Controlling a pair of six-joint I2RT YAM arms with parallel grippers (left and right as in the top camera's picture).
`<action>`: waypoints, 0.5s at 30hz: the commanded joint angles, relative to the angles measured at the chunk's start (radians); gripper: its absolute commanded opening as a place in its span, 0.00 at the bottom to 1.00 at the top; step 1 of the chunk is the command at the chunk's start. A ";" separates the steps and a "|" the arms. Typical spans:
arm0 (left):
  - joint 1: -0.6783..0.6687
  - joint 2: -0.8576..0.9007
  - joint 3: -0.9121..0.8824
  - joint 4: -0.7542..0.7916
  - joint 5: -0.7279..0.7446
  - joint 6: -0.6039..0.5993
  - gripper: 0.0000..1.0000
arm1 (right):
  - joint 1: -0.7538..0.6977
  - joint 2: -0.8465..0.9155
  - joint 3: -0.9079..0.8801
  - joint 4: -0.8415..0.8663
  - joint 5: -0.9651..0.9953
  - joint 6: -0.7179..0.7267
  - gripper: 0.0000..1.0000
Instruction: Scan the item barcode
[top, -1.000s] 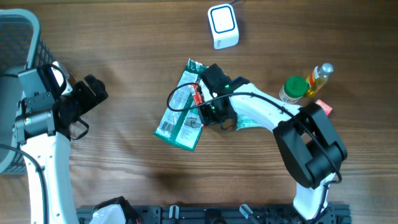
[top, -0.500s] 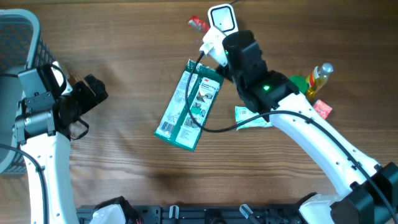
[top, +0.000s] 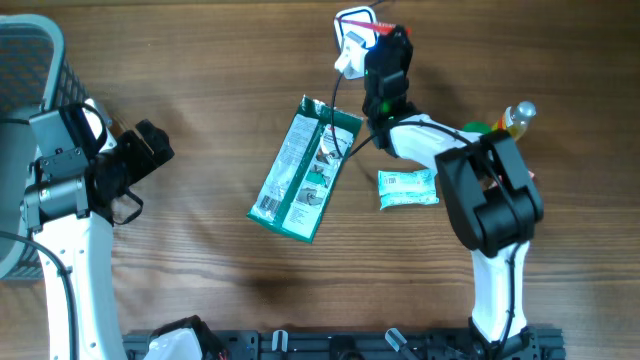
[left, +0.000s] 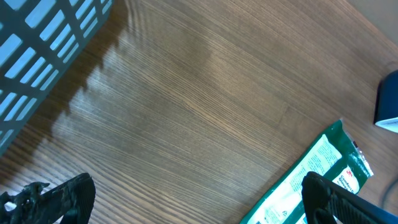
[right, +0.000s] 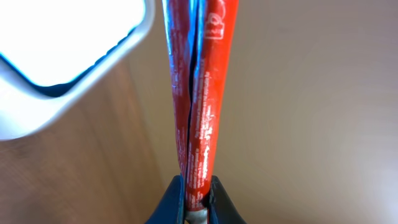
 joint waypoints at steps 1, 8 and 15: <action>-0.003 -0.003 0.001 0.002 0.011 0.021 1.00 | -0.028 0.062 0.006 0.013 -0.022 -0.027 0.04; -0.003 -0.003 0.001 0.002 0.011 0.021 1.00 | -0.009 -0.123 0.006 -0.149 -0.013 0.269 0.04; -0.003 -0.003 0.001 0.002 0.011 0.021 1.00 | -0.034 -0.709 0.006 -1.258 -0.747 1.123 0.04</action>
